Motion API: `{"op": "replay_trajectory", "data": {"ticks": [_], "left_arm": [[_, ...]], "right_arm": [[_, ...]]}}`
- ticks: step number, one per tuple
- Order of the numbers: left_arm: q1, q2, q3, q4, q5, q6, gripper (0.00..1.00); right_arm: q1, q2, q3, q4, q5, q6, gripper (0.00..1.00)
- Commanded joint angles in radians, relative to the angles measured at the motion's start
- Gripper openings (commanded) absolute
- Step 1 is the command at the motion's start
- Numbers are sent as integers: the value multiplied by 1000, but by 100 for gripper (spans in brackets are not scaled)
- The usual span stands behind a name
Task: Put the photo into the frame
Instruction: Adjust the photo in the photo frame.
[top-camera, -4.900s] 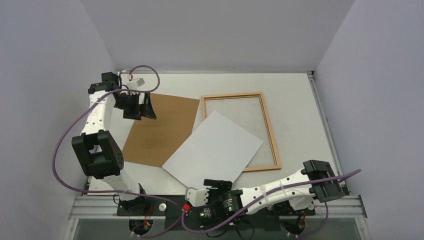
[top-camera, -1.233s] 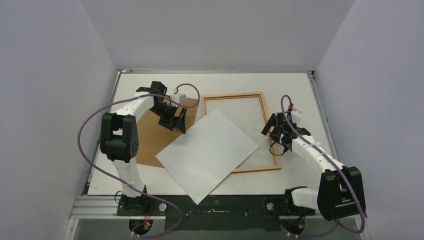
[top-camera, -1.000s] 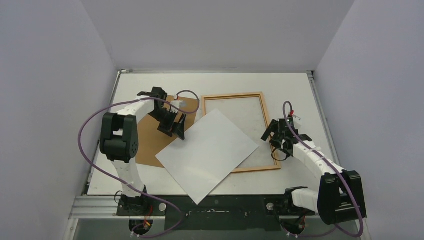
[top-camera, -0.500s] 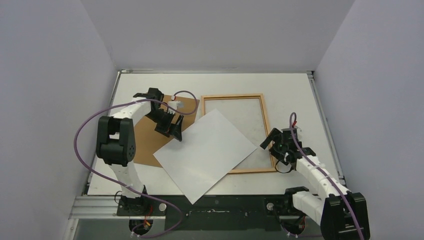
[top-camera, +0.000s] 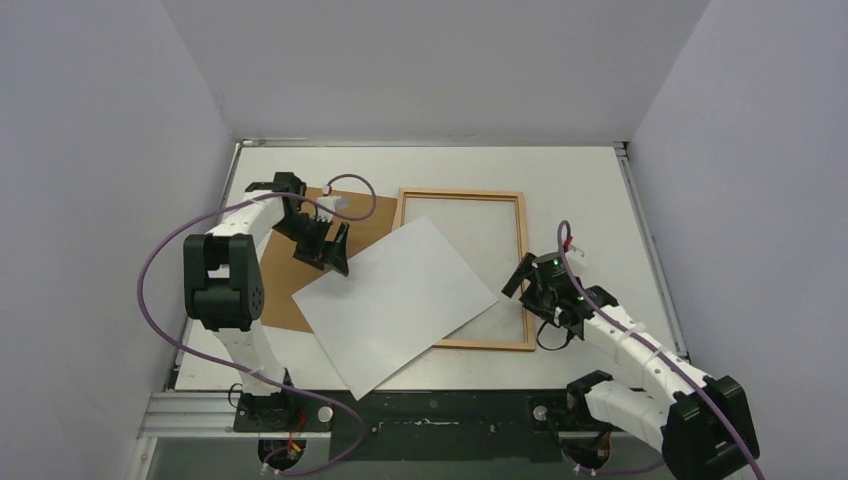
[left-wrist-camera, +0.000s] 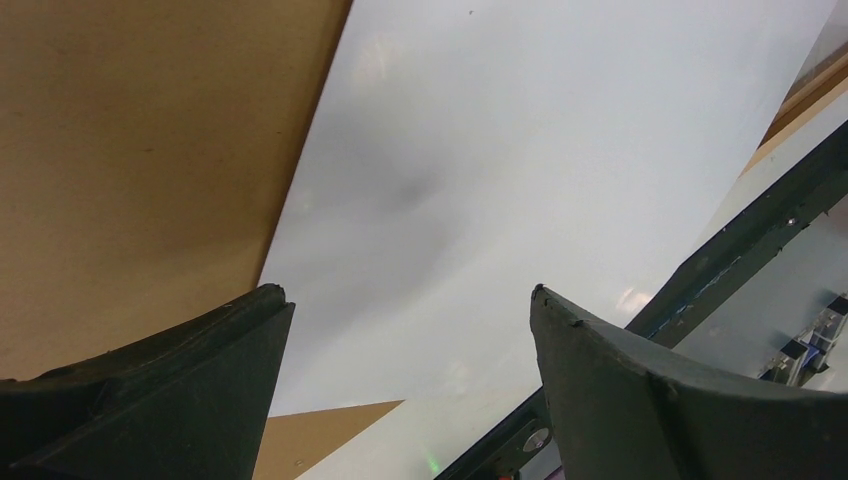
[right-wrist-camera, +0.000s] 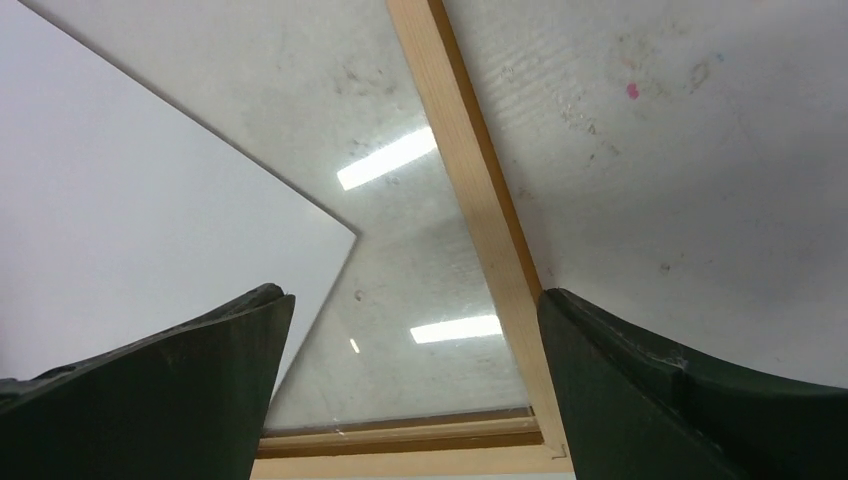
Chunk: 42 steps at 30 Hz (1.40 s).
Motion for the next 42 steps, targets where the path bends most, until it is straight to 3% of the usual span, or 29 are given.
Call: {"op": "replay_trajectory", "data": {"ticks": [1, 5, 7, 10, 14, 20, 30, 36, 42], "left_arm": [[75, -7, 83, -70, 19, 79, 88], [141, 11, 119, -74, -36, 115, 88], [164, 21, 120, -52, -79, 122, 87], [182, 23, 91, 16, -160, 113, 86], [183, 13, 41, 107, -237, 81, 86], [177, -4, -15, 191, -300, 41, 85], [132, -35, -114, 272, -371, 24, 84], [109, -50, -142, 272, -382, 27, 83], [94, -55, -166, 272, -390, 36, 82]], "right_arm": [[74, -103, 153, -129, 243, 46, 99], [237, -160, 186, -191, 296, 172, 100], [393, -133, 166, -161, 325, 267, 94], [662, 0, 163, -69, 377, 375, 92], [825, 215, 215, 77, 328, 413, 92], [909, 356, 213, 306, 257, 422, 93], [933, 479, 109, 623, 235, 546, 94], [997, 490, 70, 635, 323, 679, 94], [1060, 515, -21, 802, 417, 784, 95]]}}
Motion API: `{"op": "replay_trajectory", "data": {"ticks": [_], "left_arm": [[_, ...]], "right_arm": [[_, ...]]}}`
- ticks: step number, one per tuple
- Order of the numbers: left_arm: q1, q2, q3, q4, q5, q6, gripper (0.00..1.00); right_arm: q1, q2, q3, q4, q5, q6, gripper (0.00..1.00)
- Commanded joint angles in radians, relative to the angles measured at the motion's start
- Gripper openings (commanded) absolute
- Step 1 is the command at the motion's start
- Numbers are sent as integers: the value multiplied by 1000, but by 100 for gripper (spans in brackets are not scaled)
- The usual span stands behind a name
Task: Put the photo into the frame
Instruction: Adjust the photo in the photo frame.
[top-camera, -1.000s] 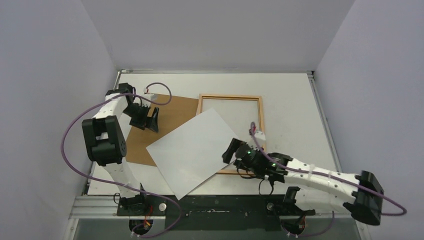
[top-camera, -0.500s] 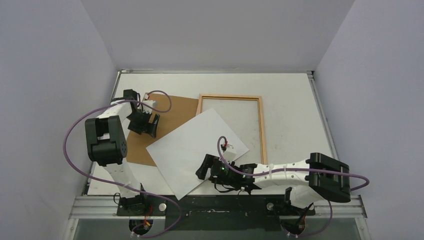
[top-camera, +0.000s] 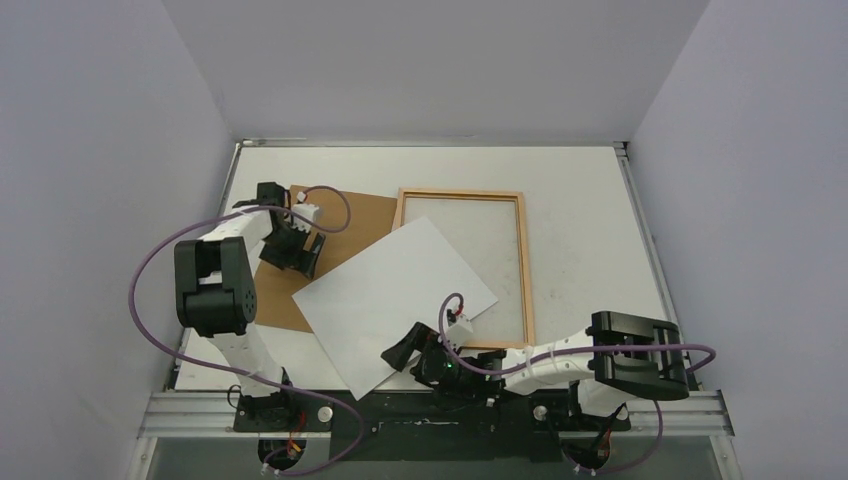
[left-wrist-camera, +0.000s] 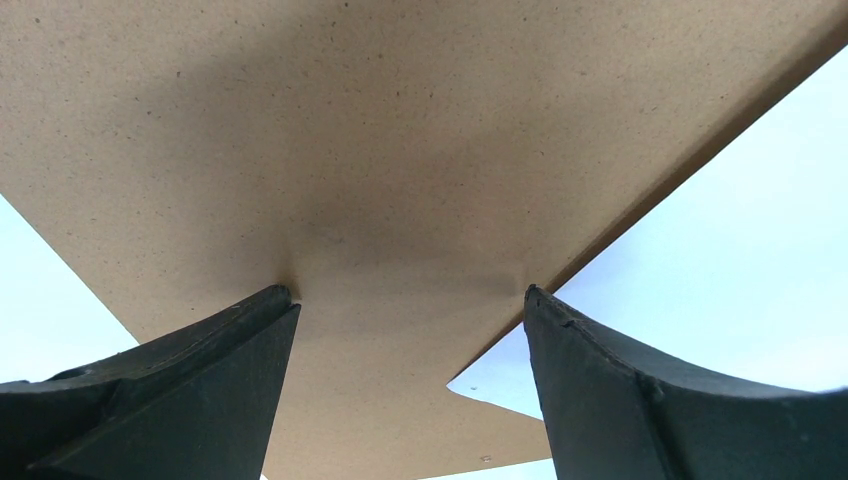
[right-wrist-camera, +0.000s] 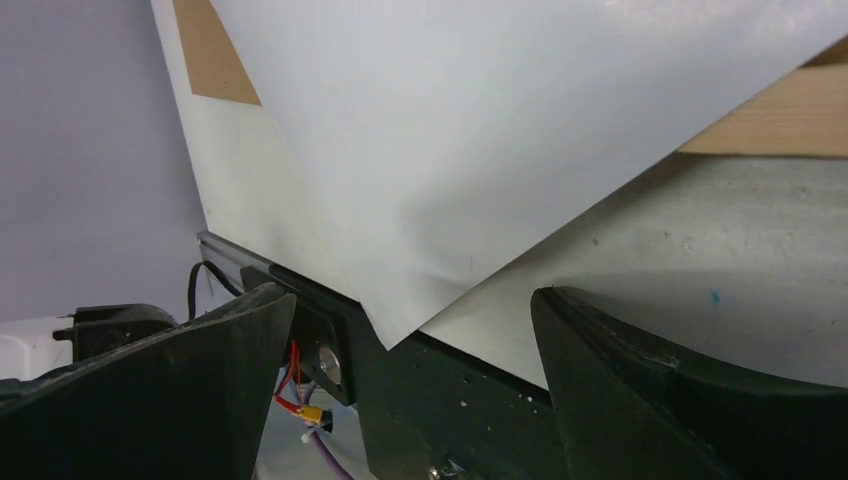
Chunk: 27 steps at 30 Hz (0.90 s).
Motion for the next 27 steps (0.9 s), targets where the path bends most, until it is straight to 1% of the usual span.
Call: {"op": "replay_trajectory", "data": {"ticks": [1, 4, 13, 16, 20, 23, 27], "left_arm": [[-17, -22, -27, 7, 19, 0, 82], [-27, -23, -32, -1, 22, 3, 81], [-51, -33, -39, -25, 36, 14, 80], [-52, -41, -46, -34, 42, 21, 80], [-52, -51, -59, -45, 52, 33, 80], [-52, -50, -62, -54, 61, 38, 79], [-52, -48, -63, -58, 65, 45, 78]], "right_arm": [[32, 36, -70, 140, 96, 99, 94], [32, 59, -86, 223, 115, 106, 95], [30, 58, -73, 299, 199, 82, 98], [25, 76, -80, 367, 214, 78, 99], [13, 84, -76, 424, 232, 52, 91], [8, 76, -62, 433, 238, 20, 83], [6, 39, -7, 344, 261, -57, 70]]}}
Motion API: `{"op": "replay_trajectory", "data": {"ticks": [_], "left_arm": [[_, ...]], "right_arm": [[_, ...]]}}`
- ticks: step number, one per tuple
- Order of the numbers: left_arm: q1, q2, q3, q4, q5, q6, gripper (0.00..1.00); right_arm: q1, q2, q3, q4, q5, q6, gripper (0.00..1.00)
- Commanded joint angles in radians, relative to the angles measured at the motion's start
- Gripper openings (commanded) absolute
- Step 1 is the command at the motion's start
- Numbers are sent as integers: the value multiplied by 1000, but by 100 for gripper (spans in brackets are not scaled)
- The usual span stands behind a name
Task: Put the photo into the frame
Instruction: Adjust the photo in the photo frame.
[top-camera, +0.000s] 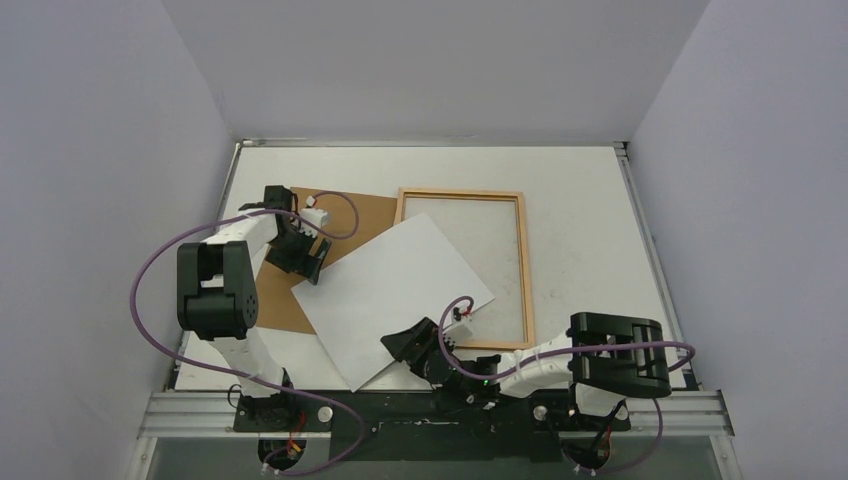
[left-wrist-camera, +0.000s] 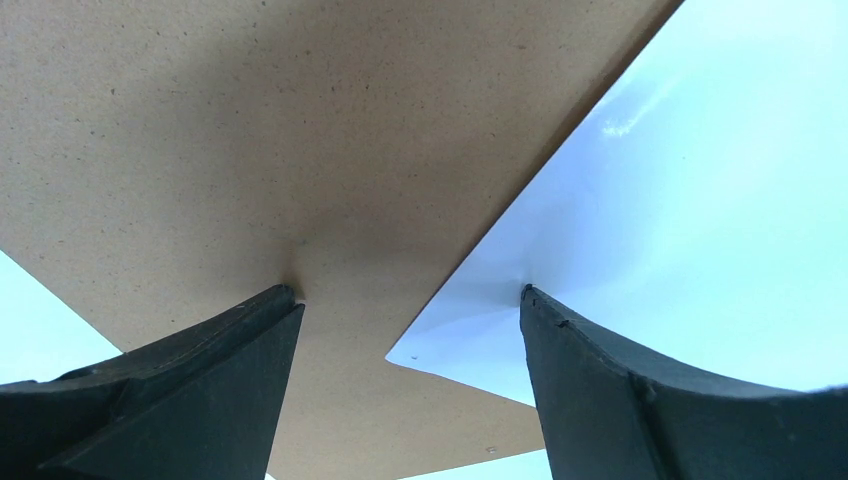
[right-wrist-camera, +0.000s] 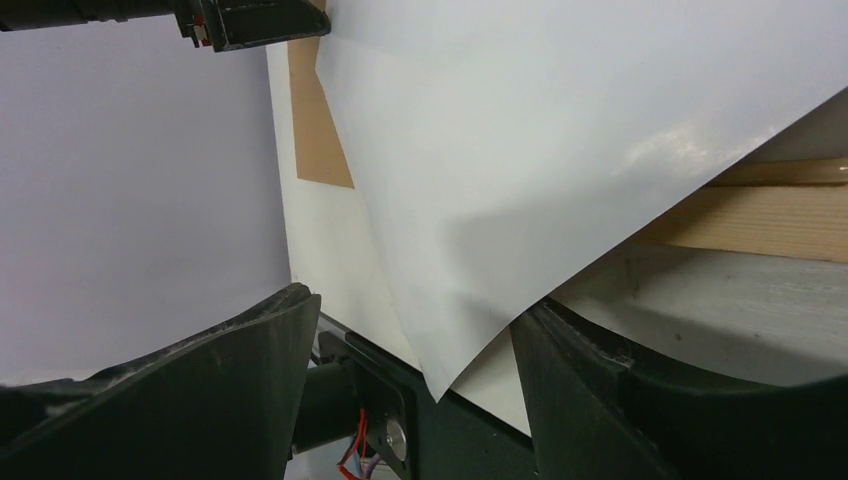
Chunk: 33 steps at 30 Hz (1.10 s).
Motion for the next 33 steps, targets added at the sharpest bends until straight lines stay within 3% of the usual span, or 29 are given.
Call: {"op": "replay_trajectory", "data": {"ticks": [1, 18, 23, 33], "left_arm": [[-8, -17, -23, -50, 64, 13, 78], [-9, -7, -3, -117, 109, 44, 76], [-9, -11, 0, -135, 126, 51, 76], [-9, -41, 49, -230, 199, 83, 77]], "right_arm": [[-9, -48, 78, -31, 75, -105, 67], [-88, -72, 126, -62, 117, -223, 41], [-104, -63, 192, -166, 122, -256, 33], [-106, -116, 335, -526, 195, -309, 5]]}}
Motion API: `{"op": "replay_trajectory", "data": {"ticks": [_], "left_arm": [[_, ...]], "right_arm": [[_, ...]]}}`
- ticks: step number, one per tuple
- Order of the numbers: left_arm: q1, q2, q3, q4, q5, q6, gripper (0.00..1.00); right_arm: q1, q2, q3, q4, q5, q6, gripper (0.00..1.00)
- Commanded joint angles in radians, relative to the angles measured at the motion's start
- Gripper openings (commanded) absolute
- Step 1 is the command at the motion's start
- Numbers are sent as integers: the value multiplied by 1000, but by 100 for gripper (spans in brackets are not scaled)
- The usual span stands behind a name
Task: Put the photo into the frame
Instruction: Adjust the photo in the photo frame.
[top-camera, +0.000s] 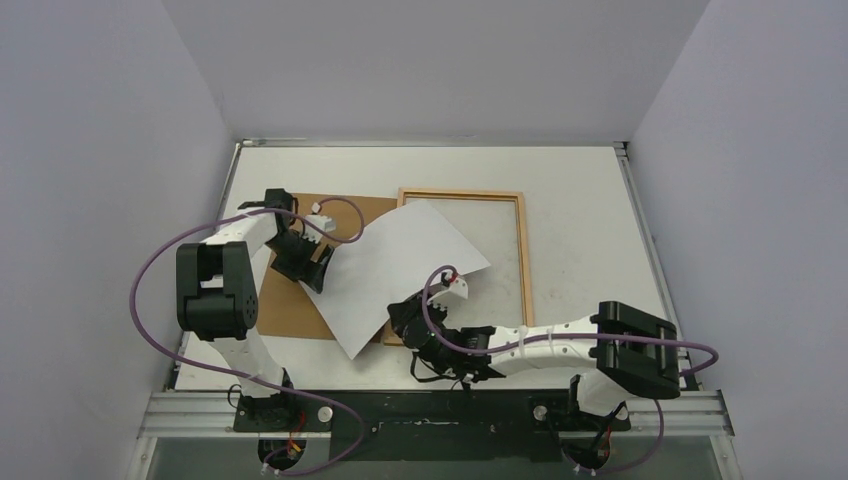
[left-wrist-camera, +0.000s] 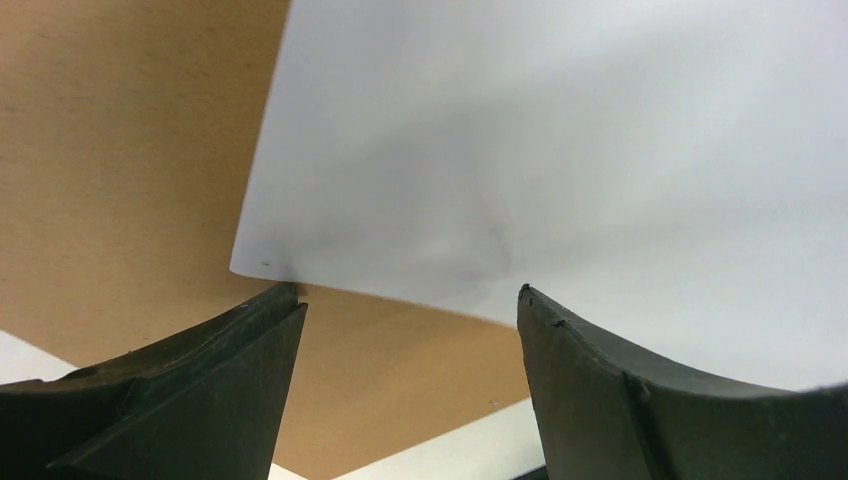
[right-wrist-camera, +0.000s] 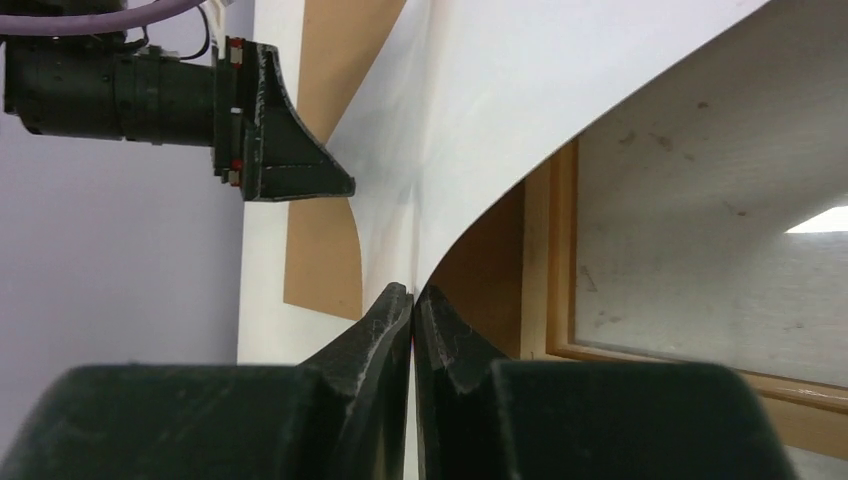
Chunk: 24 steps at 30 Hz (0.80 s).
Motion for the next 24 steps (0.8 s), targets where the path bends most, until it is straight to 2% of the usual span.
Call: {"op": "replay_trajectory", "data": {"ticks": [1, 5, 8, 11, 16, 20, 24], "left_arm": [[-9, -43, 46, -123, 112, 32, 77], [-9, -49, 85, -194, 165, 46, 79], [-3, -63, 125, -239, 201, 52, 88], [10, -73, 188, -285, 244, 52, 91], [28, -82, 259, -297, 268, 9, 93], [29, -85, 277, -278, 268, -20, 93], [28, -81, 271, -270, 269, -35, 92]], "right_arm": [[-5, -71, 62, -204, 84, -36, 5], [-34, -117, 61, -302, 57, -52, 5], [-90, -195, 67, -382, 5, -141, 5], [-210, -290, 63, -434, -154, -293, 5], [-448, -389, 133, -632, -475, -516, 5], [-563, -356, 194, -789, -693, -660, 5], [-600, -302, 239, -886, -770, -746, 6]]}}
